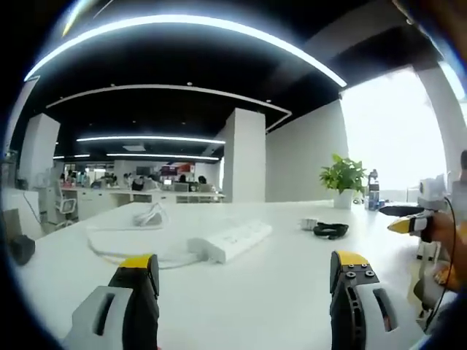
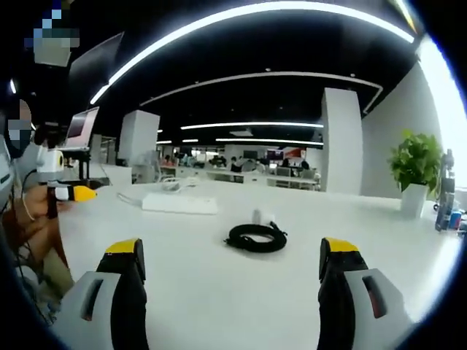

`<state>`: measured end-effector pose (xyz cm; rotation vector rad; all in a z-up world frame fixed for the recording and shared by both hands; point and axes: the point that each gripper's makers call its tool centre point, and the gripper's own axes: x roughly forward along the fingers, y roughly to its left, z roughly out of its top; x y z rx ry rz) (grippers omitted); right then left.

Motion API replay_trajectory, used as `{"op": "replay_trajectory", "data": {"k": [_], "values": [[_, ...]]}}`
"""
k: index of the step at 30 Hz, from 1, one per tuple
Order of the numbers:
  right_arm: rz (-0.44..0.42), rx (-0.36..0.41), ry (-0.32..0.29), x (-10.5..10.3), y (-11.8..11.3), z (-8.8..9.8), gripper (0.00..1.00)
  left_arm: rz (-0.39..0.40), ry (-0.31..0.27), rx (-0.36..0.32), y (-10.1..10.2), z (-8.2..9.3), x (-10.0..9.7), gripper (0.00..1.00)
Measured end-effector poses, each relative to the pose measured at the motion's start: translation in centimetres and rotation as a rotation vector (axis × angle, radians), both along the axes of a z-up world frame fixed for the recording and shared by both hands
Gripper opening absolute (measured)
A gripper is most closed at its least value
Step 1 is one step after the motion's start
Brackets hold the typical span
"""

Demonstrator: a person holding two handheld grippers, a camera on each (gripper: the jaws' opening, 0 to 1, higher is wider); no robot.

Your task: Straighten the power strip on the desk, plug the charger into it

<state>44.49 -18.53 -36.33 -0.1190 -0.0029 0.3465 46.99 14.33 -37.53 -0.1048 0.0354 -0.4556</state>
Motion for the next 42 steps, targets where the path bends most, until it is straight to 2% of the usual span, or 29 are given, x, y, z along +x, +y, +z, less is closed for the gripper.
{"op": "replay_trajectory", "data": {"k": [3,6,11,15,22,27,32,42], "values": [[0.020,0.008,-0.010,0.7,0.2,0.3,0.99,0.003,0.006,-0.028,0.1,0.1,0.4,0.99],[0.033,0.005,-0.019,1.5,0.4,0.6,0.99,-0.019,0.036,-0.061,0.1,0.2,0.5,0.99],[0.064,0.009,-0.019,2.5,0.6,0.8,0.99,-0.019,0.025,-0.018,0.2,0.6,0.8,0.99],[0.086,0.008,-0.007,3.2,0.7,0.8,0.99,-0.037,0.027,-0.018,-0.1,0.9,1.2,0.98],[0.112,-0.006,-0.009,4.2,1.1,1.2,0.99,-0.044,0.037,0.021,-0.3,0.7,2.2,0.96],[0.128,0.013,-0.014,4.9,1.4,1.7,0.99,-0.049,0.051,0.027,-0.3,0.6,2.9,0.96],[0.131,-0.023,0.002,5.9,1.5,1.7,0.98,-0.053,0.063,0.054,-0.4,0.4,3.4,0.96],[0.194,-0.008,-0.016,8.1,2.5,2.6,0.98,-0.056,0.084,0.044,-0.3,0.3,4.4,0.97]]}}
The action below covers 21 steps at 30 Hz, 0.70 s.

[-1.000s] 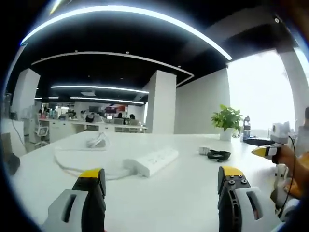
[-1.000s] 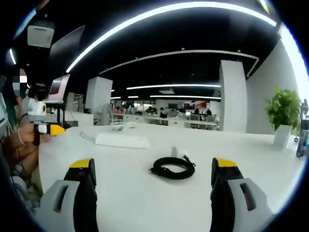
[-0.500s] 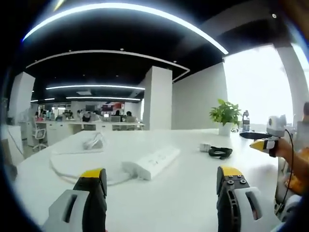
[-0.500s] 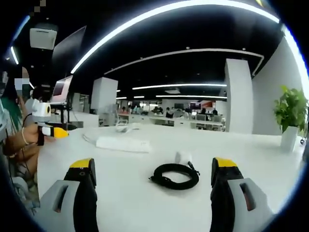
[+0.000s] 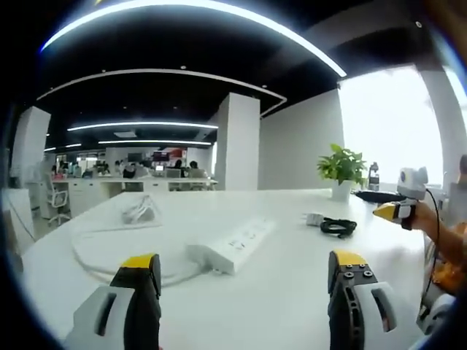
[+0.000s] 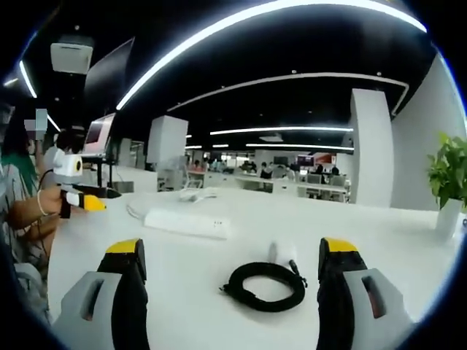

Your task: Straighten the power strip on the desk, plug the charger into it

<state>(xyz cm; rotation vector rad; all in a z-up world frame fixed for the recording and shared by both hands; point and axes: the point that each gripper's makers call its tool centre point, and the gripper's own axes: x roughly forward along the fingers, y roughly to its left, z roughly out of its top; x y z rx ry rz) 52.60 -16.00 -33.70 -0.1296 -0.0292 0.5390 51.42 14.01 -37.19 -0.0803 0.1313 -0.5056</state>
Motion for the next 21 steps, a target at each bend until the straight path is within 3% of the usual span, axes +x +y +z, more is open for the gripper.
{"op": "replay_trajectory", "data": {"k": [21], "values": [[0.110,-0.054,-0.025,3.6,2.5,1.4,1.00,-0.001,0.019,0.045,-0.4,0.0,1.7,0.98]]}}
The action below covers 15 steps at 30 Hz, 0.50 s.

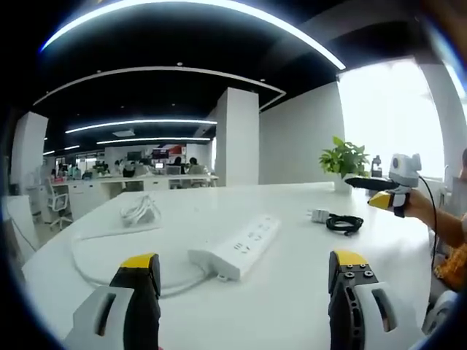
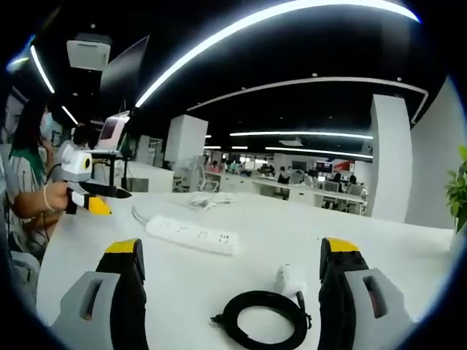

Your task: Straighten the power strip on the desk, plug the charger into it

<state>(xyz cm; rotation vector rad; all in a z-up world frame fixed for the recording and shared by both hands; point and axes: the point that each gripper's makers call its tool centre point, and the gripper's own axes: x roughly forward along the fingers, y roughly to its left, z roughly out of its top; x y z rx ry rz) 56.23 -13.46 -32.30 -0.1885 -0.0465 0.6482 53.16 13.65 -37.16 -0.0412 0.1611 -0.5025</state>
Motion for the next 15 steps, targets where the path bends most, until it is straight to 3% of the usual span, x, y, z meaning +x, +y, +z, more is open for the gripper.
{"op": "replay_trajectory", "data": {"k": [15], "values": [[0.091,-0.059,-0.003,3.4,3.7,0.0,1.00,0.011,0.034,0.008,-0.1,-0.7,0.8,0.97]]}}
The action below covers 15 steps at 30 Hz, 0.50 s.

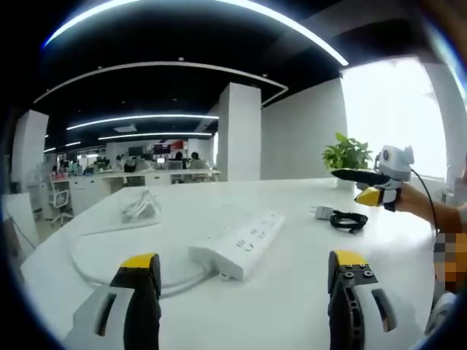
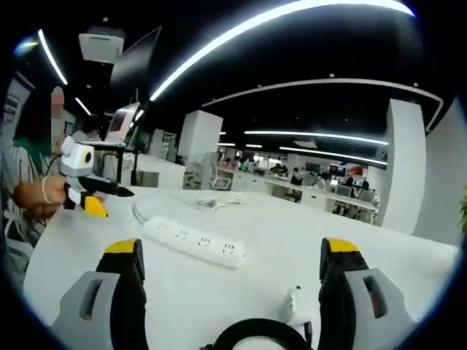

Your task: Straighten the power strip on the desk, plug the charger into it

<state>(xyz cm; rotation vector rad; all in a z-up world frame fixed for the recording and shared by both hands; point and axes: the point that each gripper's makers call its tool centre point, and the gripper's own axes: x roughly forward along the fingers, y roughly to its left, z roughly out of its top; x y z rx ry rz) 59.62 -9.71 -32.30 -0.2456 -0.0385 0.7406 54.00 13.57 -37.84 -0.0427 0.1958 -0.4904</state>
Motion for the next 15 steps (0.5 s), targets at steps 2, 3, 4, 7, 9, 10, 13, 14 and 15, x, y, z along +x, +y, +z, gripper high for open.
{"op": "replay_trajectory", "data": {"k": [2,3,4,7,9,10,13,14,15], "values": [[0.016,-0.011,0.013,0.2,0.7,-0.3,1.00,0.002,0.002,0.001,0.0,-0.1,0.1,0.97],[0.023,-0.011,0.016,0.3,1.0,-0.5,1.00,0.002,0.004,0.002,0.0,-0.1,0.2,0.97],[0.033,-0.014,0.025,0.4,1.4,-0.7,1.00,0.002,0.007,0.004,0.0,-0.2,0.2,0.97],[0.055,-0.023,0.039,0.7,2.3,-1.0,1.00,0.004,0.014,0.011,0.1,-0.2,0.3,0.96],[0.062,-0.026,0.044,1.1,2.7,-1.0,1.00,0.005,0.013,0.016,0.1,-0.1,0.5,0.96],[0.066,-0.027,0.050,1.2,2.9,-1.1,1.00,0.005,0.014,0.018,0.1,-0.1,0.5,0.96],[0.075,-0.025,0.062,1.8,3.2,-1.2,1.00,0.005,0.016,0.020,0.1,-0.1,0.7,0.96],[0.080,-0.027,0.067,1.9,3.3,-1.3,1.00,0.005,0.017,0.022,0.1,-0.1,0.8,0.96],[0.083,-0.031,0.072,2.1,3.5,-1.3,1.00,0.003,0.021,0.028,0.0,-0.2,0.8,0.96]]}}
